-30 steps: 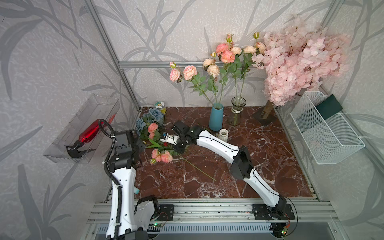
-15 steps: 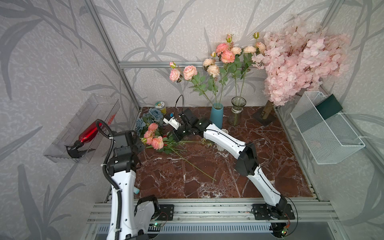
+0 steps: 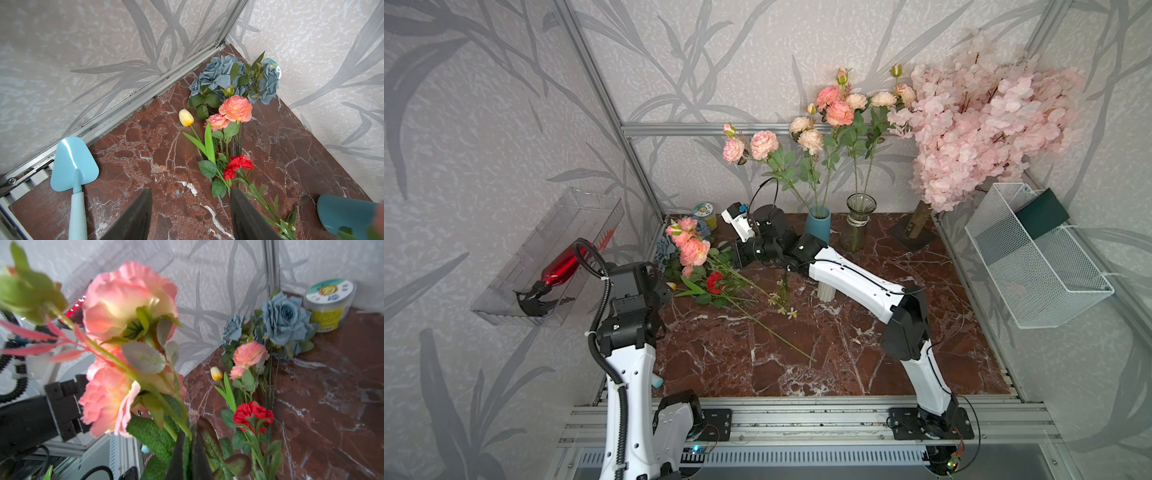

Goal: Place the pink flowers into the vase
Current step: Pick up the flower at the center of the board.

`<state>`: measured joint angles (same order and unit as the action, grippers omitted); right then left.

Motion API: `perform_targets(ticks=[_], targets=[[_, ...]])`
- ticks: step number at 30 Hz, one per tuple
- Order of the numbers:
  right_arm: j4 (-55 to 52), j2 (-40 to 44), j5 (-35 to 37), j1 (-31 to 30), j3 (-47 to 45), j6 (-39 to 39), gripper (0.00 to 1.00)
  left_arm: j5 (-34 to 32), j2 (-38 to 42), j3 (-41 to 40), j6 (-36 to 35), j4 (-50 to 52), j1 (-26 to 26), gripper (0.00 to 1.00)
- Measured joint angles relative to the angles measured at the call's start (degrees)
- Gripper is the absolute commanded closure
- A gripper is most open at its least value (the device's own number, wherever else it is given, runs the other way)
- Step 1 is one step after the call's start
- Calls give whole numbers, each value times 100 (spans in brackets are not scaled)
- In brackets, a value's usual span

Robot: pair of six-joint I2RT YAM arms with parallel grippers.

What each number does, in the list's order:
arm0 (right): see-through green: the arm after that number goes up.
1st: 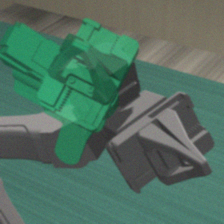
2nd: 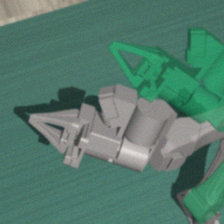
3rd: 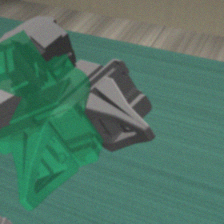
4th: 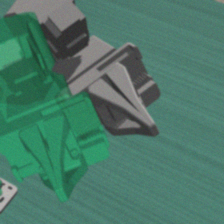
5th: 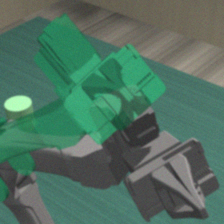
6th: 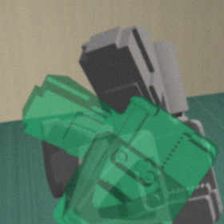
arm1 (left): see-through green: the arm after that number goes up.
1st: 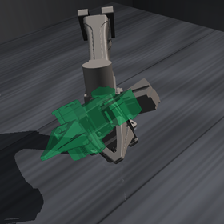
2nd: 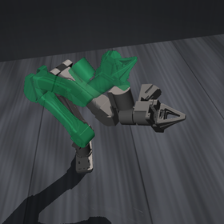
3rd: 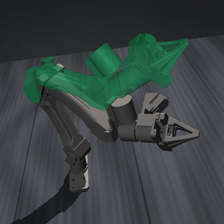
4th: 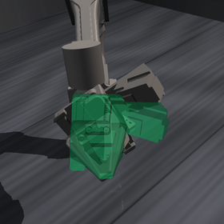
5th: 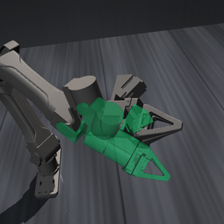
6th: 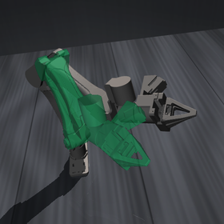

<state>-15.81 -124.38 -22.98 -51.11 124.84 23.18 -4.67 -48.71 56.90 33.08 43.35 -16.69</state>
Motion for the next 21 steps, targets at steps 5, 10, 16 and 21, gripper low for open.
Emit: perform_targets(ticks=[5, 10, 16, 21], targets=[[317, 190, 146, 55, -98, 114, 100, 83, 81, 0, -11, -15, 0, 39], [409, 271, 149, 92, -181, 122, 100, 435, 105, 0, -13, -122, 0, 39], [404, 380, 59, 160, -208, 122, 100, 1027, 107, -15, -17, -404, 4, 39], [459, 686, 11, 184, -330, 175, 100, 1735, 144, -210, -50, -809, 13, 39]])
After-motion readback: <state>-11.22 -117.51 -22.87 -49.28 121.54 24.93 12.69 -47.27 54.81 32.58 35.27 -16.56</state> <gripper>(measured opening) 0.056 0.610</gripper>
